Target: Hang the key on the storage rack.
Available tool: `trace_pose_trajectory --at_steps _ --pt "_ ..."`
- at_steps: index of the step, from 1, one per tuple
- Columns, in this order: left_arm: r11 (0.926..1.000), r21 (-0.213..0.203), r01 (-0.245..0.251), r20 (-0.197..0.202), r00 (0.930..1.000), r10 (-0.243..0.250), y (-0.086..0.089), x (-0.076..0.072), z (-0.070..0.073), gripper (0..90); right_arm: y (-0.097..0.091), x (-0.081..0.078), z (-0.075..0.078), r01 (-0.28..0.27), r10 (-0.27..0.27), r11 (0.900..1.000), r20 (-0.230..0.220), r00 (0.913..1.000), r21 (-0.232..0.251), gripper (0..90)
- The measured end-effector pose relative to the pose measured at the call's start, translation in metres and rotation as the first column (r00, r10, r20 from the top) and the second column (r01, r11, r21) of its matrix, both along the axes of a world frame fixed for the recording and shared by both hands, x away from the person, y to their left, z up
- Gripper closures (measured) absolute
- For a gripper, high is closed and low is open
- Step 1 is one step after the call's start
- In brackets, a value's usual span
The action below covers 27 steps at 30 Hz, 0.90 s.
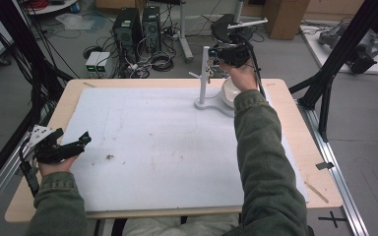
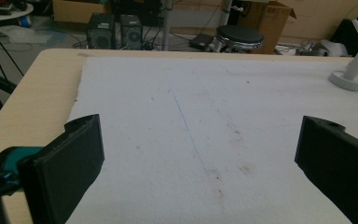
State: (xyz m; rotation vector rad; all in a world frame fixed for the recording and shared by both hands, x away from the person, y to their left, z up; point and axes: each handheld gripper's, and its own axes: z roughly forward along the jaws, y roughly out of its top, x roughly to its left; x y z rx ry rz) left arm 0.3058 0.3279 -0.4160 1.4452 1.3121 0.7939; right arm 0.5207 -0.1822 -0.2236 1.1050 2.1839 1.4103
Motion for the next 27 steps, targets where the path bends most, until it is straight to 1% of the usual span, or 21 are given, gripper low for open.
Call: trace_pose_trajectory --at_steps 1,3,7,11,16,18,19,20,22,24,25,27 --pt "1.0000 0.001 0.001 -0.001 1.0000 -0.001 0.000 0.000 0.000 1.7 0.002 0.001 0.000 0.000 0.000 1.0000 0.003 1.0000 0.001 89.8" --pt "1.0000 0.001 0.002 0.000 1.0000 -0.002 0.000 0.000 0.000 1.7 0.007 0.003 -0.002 -0.002 0.002 0.9999 0.006 1.0000 -0.013 89.8" --pt "1.0000 -0.001 0.000 0.002 1.0000 0.000 0.000 0.001 0.000 1.7 0.014 0.007 -0.008 0.010 -0.010 0.9997 0.006 0.9999 -0.024 89.8" --pt "1.0000 -0.004 -0.001 0.002 1.0000 0.001 0.001 0.001 0.000 1.7 0.016 0.011 -0.012 0.026 -0.026 0.9993 0.017 0.9995 -0.026 89.7" --pt "1.0000 -0.003 -0.002 0.000 1.0000 0.002 0.001 0.002 -0.001 1.7 0.019 0.010 -0.014 0.025 -0.025 0.9989 0.011 0.9996 -0.040 89.6" --pt "1.0000 0.004 0.000 -0.002 1.0000 0.000 0.000 0.002 -0.001 1.7 0.019 0.008 -0.013 0.031 -0.031 0.9990 0.002 0.9995 -0.031 89.4" --pt "1.0000 0.009 0.003 -0.005 1.0000 -0.003 -0.001 0.002 -0.001 1.7 0.018 0.008 -0.012 0.025 -0.025 0.9995 -0.003 0.9997 -0.016 89.2" --pt "0.9999 0.011 0.004 -0.005 1.0000 -0.004 -0.001 0.001 -0.001 1.7 0.017 0.007 -0.011 0.023 -0.023 0.9997 -0.007 0.9997 -0.002 87.2" --pt "0.9999 0.013 0.005 -0.003 1.0000 -0.005 -0.002 0.001 -0.001 1.7 0.016 0.004 -0.008 0.040 -0.040 0.9992 -0.006 0.9992 0.005 79.7" --pt "0.9999 0.013 0.003 -0.002 1.0000 -0.003 -0.002 0.000 0.000 1.7 0.016 0.001 -0.006 0.066 -0.066 0.9978 0.002 0.9978 -0.004 68.8" --pt "0.9999 0.014 0.003 -0.004 1.0000 -0.003 -0.002 0.000 0.000 1.7 0.015 -0.001 -0.005 0.076 -0.076 0.9971 0.008 0.9971 -0.011 64.8" --pt "0.9999 0.014 0.002 -0.003 1.0000 -0.002 -0.002 0.000 0.000 1.7 0.014 -0.003 -0.003 0.087 -0.087 0.9961 0.010 0.9962 -0.012 57.8"
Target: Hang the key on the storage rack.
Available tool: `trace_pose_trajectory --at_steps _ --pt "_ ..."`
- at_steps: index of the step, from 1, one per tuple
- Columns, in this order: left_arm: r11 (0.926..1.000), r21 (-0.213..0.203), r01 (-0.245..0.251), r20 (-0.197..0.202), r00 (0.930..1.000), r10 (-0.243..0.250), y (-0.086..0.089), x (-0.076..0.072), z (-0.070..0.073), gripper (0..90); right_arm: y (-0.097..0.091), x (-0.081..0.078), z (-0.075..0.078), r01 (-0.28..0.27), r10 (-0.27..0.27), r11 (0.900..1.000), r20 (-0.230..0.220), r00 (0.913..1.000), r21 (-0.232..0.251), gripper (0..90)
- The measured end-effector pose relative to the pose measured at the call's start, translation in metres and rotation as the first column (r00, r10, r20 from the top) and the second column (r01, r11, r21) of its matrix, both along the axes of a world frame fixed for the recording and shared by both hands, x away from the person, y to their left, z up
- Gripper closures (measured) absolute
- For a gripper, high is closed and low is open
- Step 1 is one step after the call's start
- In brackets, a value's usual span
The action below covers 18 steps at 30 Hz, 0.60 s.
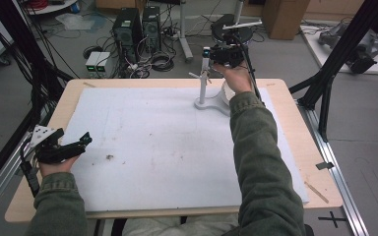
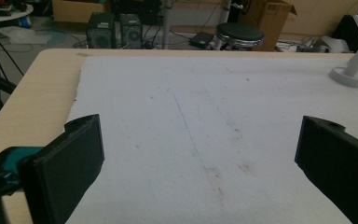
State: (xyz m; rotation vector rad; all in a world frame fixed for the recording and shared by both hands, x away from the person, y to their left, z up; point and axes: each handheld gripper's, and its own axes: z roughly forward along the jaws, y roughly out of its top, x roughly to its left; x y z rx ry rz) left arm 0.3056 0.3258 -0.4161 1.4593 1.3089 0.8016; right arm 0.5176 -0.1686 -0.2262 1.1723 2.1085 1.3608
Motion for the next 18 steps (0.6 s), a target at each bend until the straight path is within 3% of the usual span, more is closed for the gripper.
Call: trace_pose_trajectory --at_steps 6,8,12,14,18 --pt "1.0000 0.006 -0.006 -0.002 1.0000 0.006 0.000 0.000 0.000 1.7 -0.008 -0.005 0.005 -0.016 0.018 0.9983 -0.027 0.9995 0.056 35.1" --pt "1.0000 0.005 -0.008 0.000 1.0000 0.008 0.001 0.000 0.000 1.7 -0.010 -0.006 0.005 -0.005 0.006 0.9993 -0.022 0.9997 0.038 27.0" --pt "0.9999 0.007 -0.007 0.000 1.0000 0.007 0.001 0.000 0.000 1.7 -0.013 -0.009 0.004 0.011 -0.011 0.9999 -0.021 0.9997 0.012 20.1" --pt "0.9999 0.008 -0.009 -0.001 1.0000 0.009 0.001 0.000 0.000 1.7 -0.015 -0.011 0.003 0.043 -0.043 0.9991 -0.019 0.9989 0.003 11.3" --pt "0.9999 0.008 -0.007 -0.006 1.0000 0.007 0.001 0.001 -0.001 1.7 -0.019 -0.011 -0.006 0.048 -0.051 0.9978 -0.050 0.9975 -0.045 0.6"
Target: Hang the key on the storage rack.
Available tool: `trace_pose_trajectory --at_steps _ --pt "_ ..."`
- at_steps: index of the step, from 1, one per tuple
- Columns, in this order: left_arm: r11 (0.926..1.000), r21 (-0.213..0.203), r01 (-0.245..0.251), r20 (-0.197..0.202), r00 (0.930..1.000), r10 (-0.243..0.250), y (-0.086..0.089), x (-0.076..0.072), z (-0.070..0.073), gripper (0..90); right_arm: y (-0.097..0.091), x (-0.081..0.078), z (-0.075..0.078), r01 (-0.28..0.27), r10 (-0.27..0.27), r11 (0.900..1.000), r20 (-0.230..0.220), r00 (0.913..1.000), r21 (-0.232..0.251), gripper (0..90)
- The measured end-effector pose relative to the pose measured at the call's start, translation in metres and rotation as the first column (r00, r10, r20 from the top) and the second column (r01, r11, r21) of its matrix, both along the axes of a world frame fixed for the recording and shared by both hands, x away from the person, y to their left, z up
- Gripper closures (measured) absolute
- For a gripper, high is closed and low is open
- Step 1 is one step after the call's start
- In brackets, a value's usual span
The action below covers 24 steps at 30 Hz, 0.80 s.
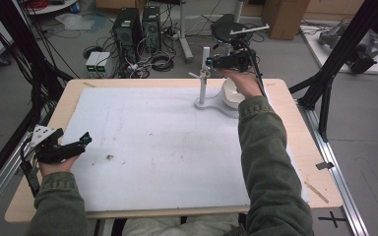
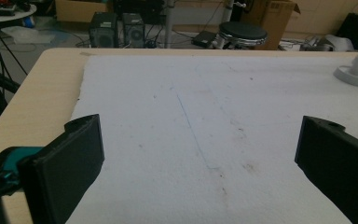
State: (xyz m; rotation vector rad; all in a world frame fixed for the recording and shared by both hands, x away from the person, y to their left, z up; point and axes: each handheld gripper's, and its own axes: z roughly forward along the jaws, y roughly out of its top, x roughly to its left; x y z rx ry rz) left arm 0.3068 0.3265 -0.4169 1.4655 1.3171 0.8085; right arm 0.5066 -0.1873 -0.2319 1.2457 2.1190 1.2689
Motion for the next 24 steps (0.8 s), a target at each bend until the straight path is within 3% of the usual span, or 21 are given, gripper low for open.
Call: trace_pose_trajectory --at_steps 5,15,24 --pt "1.0000 -0.001 0.001 0.000 1.0000 -0.001 0.000 0.001 0.000 1.7 -0.006 -0.003 -0.009 0.001 -0.001 1.0000 -0.011 0.9999 -0.006 0.5" --pt "1.0000 -0.003 0.000 0.001 1.0000 0.000 0.000 0.000 0.000 1.7 -0.008 -0.012 -0.005 -0.020 0.020 0.9995 -0.008 0.9998 -0.023 0.5" --pt "1.0000 -0.003 0.001 -0.001 1.0000 -0.001 0.000 0.001 -0.001 1.7 -0.019 -0.024 -0.011 -0.022 0.022 0.9995 -0.012 0.9997 -0.024 0.5"
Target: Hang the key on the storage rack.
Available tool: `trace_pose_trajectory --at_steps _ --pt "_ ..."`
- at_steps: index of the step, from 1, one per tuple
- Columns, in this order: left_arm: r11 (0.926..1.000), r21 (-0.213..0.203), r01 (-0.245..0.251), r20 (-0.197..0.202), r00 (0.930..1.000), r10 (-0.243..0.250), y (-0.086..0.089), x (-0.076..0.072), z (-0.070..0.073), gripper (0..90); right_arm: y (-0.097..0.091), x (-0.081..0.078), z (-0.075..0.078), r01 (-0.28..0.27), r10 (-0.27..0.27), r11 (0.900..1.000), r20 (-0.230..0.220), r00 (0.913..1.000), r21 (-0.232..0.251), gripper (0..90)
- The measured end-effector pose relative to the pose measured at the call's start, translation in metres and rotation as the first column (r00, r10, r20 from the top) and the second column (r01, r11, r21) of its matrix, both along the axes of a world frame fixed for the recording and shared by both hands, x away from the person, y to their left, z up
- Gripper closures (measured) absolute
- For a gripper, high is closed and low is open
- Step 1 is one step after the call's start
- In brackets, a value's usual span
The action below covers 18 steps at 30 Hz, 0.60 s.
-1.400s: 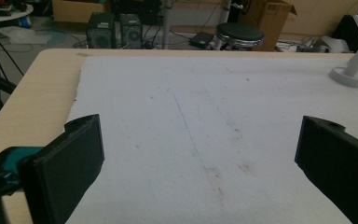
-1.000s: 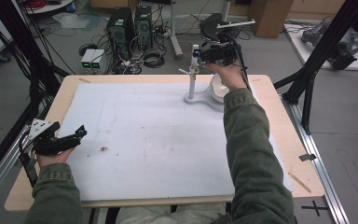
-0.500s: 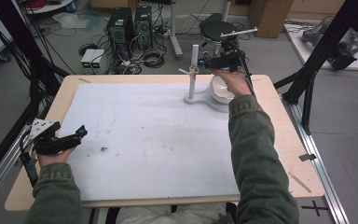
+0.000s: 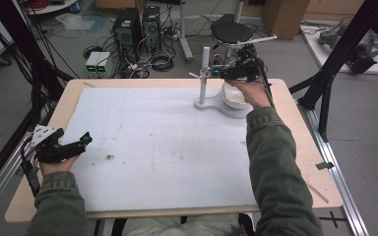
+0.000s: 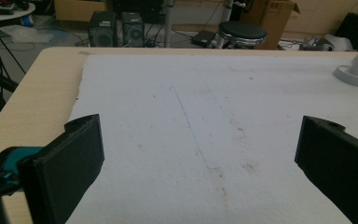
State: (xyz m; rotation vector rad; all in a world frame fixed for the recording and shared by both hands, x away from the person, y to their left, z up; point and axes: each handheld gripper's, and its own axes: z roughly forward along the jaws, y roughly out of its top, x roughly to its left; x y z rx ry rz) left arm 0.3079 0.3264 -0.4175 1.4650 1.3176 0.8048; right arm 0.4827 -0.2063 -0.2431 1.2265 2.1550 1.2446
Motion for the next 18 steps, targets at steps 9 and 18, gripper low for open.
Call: trace_pose_trajectory --at_steps 9,18 --pt "1.0000 -0.003 0.000 0.003 1.0000 0.000 0.000 0.000 0.000 1.7 -0.003 -0.013 0.005 -0.004 0.004 1.0000 0.022 0.9998 -0.009 0.6" --pt "1.0000 -0.009 0.001 0.003 1.0000 -0.001 0.000 0.000 0.000 1.7 -0.017 -0.029 -0.008 0.011 -0.011 0.9999 0.018 0.9998 -0.004 0.6"
